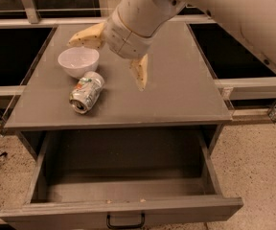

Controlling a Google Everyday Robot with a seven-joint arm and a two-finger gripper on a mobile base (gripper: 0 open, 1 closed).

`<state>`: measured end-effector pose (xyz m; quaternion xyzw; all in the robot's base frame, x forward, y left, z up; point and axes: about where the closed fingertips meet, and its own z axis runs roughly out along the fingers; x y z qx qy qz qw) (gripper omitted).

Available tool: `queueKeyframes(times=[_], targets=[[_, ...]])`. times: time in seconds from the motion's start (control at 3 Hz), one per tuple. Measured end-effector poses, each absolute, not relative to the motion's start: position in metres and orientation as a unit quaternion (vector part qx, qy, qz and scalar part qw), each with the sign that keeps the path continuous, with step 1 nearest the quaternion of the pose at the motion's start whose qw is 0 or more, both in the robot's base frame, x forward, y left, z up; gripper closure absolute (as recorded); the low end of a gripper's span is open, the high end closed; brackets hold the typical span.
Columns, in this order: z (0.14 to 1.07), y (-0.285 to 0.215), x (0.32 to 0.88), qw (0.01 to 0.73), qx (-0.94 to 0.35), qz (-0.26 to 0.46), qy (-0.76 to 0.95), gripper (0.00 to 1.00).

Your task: Place 7up can into top drawer

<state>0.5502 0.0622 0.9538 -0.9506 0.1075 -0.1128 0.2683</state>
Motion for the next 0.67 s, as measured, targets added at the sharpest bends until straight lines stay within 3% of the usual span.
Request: queueKeyframes(times=[0.67], targets=[[0.948, 0.083, 0.564, 0.265, -0.955, -0.107, 0.084, 0.00]])
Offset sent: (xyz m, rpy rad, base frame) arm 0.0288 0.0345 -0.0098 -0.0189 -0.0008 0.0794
